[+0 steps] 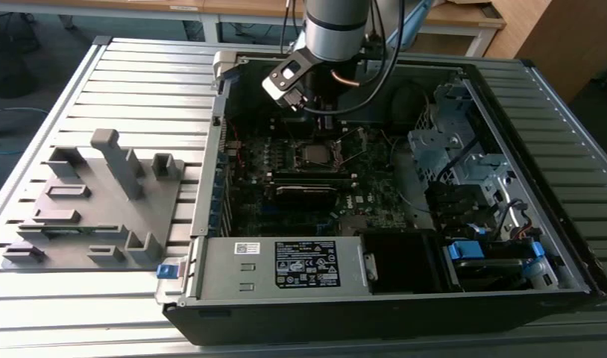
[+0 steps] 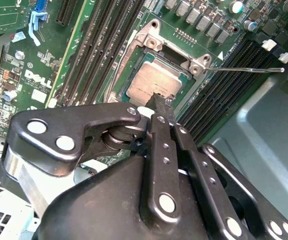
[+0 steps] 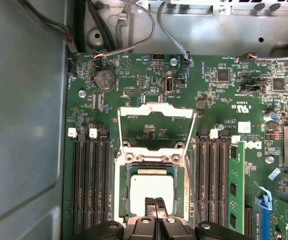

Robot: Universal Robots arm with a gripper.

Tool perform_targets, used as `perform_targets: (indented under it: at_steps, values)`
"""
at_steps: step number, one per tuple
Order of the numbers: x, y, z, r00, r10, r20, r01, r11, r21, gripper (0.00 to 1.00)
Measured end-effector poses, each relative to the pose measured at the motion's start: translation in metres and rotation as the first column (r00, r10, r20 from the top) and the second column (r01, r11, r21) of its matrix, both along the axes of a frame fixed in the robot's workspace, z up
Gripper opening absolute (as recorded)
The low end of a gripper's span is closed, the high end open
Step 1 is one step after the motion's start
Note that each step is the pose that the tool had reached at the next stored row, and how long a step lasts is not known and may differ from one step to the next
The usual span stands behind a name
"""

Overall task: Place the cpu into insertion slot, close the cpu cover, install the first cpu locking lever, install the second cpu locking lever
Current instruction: 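Place the cpu into insertion slot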

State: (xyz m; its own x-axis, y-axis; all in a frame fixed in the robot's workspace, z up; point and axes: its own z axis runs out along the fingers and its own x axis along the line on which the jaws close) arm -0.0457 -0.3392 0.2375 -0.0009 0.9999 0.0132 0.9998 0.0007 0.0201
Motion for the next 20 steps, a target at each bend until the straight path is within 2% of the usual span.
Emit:
perform_targets:
  at_steps: [6,10,12,20]
  values:
    - [0.0000,0.0000,0.0054,1.0000,0.000,0.0000,0.000,1.0000,0.0001,0.10]
    - [0.0000,0.0001,0.0059,1.0000,0.000,0.0002,0.000,1.0000,0.0003,0.10]
    - [0.0000,0.0000,0.0092,1.0000,0.000,0.0000,0.000,1.0000,0.0001,0.10]
    - [0.0000,0.0000,0.0117,1.0000,0.000,0.0000,0.000,1.0000,0.0000,0.10]
